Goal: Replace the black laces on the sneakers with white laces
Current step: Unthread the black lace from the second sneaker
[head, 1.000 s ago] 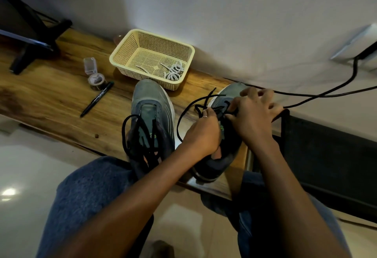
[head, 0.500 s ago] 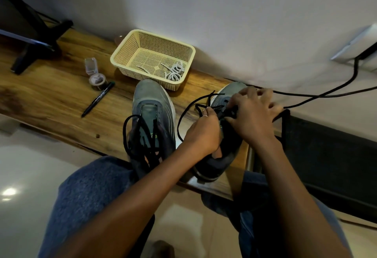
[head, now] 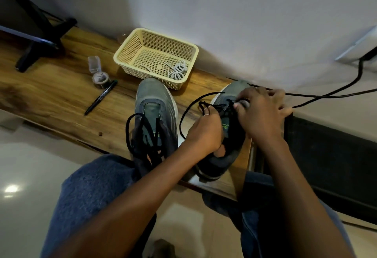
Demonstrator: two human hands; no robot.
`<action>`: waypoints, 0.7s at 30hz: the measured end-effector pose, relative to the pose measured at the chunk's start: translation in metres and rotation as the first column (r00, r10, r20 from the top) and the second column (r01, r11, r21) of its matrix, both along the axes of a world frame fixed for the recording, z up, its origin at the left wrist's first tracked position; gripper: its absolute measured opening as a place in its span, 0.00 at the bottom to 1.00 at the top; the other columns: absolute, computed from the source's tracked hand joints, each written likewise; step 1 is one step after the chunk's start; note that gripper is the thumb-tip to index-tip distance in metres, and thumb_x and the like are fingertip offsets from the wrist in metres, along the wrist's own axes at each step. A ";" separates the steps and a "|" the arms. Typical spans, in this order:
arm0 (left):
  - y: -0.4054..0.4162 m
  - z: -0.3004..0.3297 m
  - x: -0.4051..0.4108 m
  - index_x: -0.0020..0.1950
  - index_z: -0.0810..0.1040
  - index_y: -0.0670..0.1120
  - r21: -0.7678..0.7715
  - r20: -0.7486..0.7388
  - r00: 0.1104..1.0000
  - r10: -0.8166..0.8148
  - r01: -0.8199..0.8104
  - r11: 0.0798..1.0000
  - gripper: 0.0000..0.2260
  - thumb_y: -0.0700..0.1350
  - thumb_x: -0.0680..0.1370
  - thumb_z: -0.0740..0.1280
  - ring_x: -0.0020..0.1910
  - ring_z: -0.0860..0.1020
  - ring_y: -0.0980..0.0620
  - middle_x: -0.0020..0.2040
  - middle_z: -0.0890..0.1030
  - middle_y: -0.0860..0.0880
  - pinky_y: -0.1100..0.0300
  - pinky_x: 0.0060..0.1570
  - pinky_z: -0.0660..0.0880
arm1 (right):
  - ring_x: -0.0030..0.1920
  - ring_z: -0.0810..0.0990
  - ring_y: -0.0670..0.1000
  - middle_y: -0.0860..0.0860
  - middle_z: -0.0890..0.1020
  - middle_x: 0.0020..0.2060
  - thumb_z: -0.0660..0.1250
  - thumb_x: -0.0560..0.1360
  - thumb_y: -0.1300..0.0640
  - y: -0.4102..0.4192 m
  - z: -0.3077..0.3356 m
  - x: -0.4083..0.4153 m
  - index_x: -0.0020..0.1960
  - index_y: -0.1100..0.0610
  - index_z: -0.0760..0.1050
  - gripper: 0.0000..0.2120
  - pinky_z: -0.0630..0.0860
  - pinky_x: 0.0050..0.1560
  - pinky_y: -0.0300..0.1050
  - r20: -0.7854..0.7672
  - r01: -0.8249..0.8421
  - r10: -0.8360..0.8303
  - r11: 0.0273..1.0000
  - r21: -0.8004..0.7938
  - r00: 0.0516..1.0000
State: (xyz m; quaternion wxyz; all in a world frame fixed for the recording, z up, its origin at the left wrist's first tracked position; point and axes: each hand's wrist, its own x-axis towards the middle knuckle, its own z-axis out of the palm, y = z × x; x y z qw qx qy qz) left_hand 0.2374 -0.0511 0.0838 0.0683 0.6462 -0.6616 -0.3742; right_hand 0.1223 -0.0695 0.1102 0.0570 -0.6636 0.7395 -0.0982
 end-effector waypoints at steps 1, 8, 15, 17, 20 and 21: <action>0.001 0.000 0.000 0.74 0.55 0.37 0.006 -0.008 1.000 -0.005 0.005 1.000 0.26 0.39 0.80 0.62 0.64 0.72 0.37 0.70 0.68 0.36 0.49 0.56 0.70 | 0.68 0.59 0.59 0.50 0.73 0.65 0.67 0.75 0.48 0.000 -0.001 0.000 0.58 0.48 0.76 0.12 0.60 0.60 0.60 -0.026 -0.032 0.034 0.998 0.058 0.999; 0.001 -0.001 -0.001 0.75 0.55 0.37 -0.006 0.019 1.000 -0.010 0.010 1.000 0.27 0.38 0.79 0.63 0.63 0.73 0.37 0.70 0.68 0.36 0.49 0.55 0.70 | 0.65 0.61 0.58 0.50 0.76 0.60 0.67 0.76 0.53 0.001 -0.009 0.005 0.52 0.51 0.80 0.06 0.58 0.57 0.57 -0.137 -0.112 0.113 0.994 0.018 0.984; 0.001 -0.003 -0.001 0.73 0.57 0.37 -0.022 -0.040 0.999 0.023 -0.024 0.999 0.22 0.38 0.81 0.59 0.59 0.76 0.37 0.63 0.75 0.35 0.49 0.52 0.71 | 0.66 0.61 0.57 0.50 0.73 0.61 0.66 0.76 0.55 -0.001 -0.003 0.000 0.51 0.52 0.78 0.05 0.55 0.61 0.56 0.066 0.156 -0.142 0.943 -0.294 0.988; 0.002 -0.003 -0.001 0.74 0.56 0.37 -0.016 -0.027 1.000 0.009 -0.010 1.000 0.23 0.38 0.81 0.59 0.59 0.75 0.37 0.64 0.74 0.36 0.49 0.52 0.71 | 0.67 0.60 0.58 0.51 0.72 0.63 0.67 0.76 0.54 -0.002 -0.002 -0.001 0.54 0.51 0.78 0.08 0.57 0.61 0.57 0.017 0.075 -0.073 0.984 -0.162 0.997; 0.003 -0.002 0.000 0.75 0.55 0.38 -0.009 -0.016 1.000 0.000 -0.001 1.000 0.24 0.38 0.81 0.59 0.60 0.75 0.39 0.65 0.73 0.37 0.50 0.53 0.72 | 0.69 0.58 0.59 0.50 0.69 0.65 0.69 0.74 0.50 -0.001 -0.005 0.001 0.55 0.48 0.78 0.10 0.57 0.62 0.58 -0.038 -0.055 0.056 0.998 0.015 0.998; 0.003 -0.002 0.000 0.75 0.55 0.38 -0.008 -0.010 1.000 0.000 0.000 1.000 0.24 0.39 0.81 0.59 0.60 0.75 0.39 0.66 0.72 0.37 0.50 0.52 0.72 | 0.69 0.58 0.59 0.50 0.69 0.65 0.69 0.74 0.49 -0.001 -0.006 0.001 0.53 0.47 0.79 0.09 0.57 0.62 0.59 -0.061 -0.071 0.073 0.997 0.044 0.995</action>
